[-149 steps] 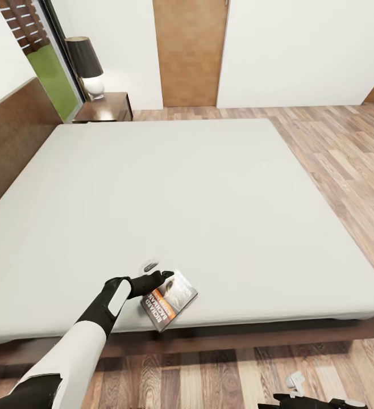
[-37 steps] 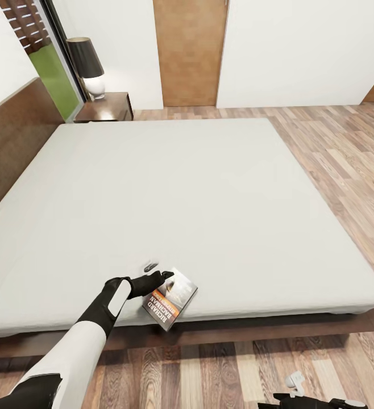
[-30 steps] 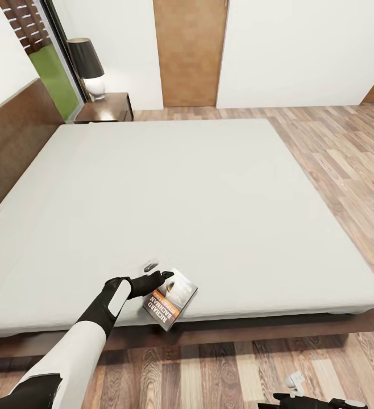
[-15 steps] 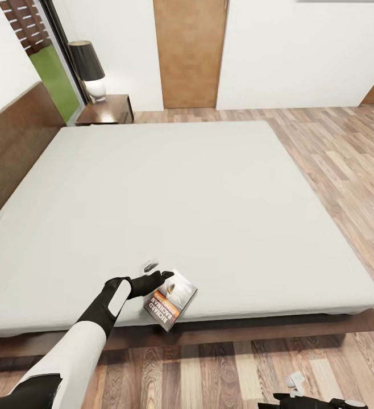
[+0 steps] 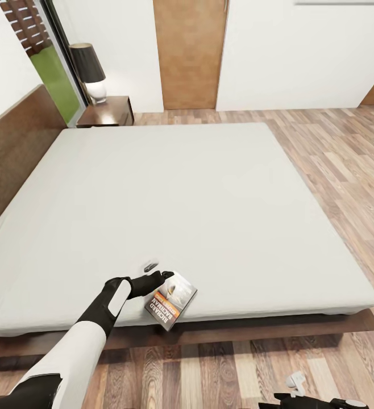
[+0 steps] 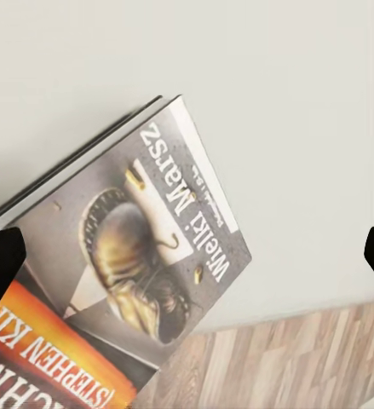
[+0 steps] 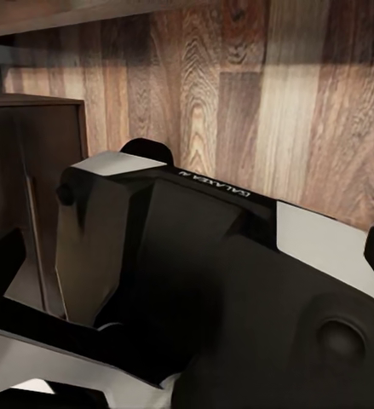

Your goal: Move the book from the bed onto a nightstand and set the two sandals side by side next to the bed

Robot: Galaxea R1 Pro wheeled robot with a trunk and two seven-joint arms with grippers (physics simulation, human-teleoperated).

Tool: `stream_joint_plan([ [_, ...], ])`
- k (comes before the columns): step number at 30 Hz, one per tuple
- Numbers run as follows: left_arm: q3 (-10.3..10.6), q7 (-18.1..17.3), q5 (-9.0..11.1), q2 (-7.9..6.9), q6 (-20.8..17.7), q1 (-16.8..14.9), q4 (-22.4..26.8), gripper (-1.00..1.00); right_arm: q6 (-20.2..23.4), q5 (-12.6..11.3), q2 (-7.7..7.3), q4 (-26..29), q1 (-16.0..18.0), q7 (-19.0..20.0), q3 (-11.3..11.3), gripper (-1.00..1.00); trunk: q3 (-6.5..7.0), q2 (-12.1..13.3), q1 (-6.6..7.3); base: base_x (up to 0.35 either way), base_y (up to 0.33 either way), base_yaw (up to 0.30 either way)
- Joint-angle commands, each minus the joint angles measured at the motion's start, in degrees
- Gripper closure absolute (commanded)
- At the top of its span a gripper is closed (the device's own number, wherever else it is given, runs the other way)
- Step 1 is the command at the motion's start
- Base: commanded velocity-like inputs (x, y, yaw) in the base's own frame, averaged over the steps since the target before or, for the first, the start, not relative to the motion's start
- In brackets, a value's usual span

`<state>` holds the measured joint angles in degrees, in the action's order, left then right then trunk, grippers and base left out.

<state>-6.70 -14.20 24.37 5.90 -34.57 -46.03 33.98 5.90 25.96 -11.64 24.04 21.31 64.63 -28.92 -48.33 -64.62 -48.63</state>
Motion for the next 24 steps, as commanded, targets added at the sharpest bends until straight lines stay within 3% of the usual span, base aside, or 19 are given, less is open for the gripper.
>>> stream_joint_plan([
  [1, -0.4, -0.1, 0.1, 0.07, -0.5, 0.0, 0.0, -1.00, 0.6, 0.3, 0.04, 0.1, 0.0, 0.4, -0.5, -1.00, 0.15, 0.4, 0.22, 0.000, 0.000, 0.000],
  [15, -0.4, -0.1, 0.1, 0.07, -0.5, 0.0, 0.0, -1.00, 0.6, 0.3, -0.22, 0.1, 0.0, 0.4, -0.7, -1.00, 2.66, 6.0, 3.30, 0.000, 0.000, 0.000],
  [24, -0.4, -0.1, 0.1, 0.07, -0.5, 0.0, 0.0, -1.00, 0.6, 0.2, -0.23, 0.1, 0.1, 0.5, -0.7, -1.00, 2.66, 6.0, 3.30, 0.000, 0.000, 0.000],
])
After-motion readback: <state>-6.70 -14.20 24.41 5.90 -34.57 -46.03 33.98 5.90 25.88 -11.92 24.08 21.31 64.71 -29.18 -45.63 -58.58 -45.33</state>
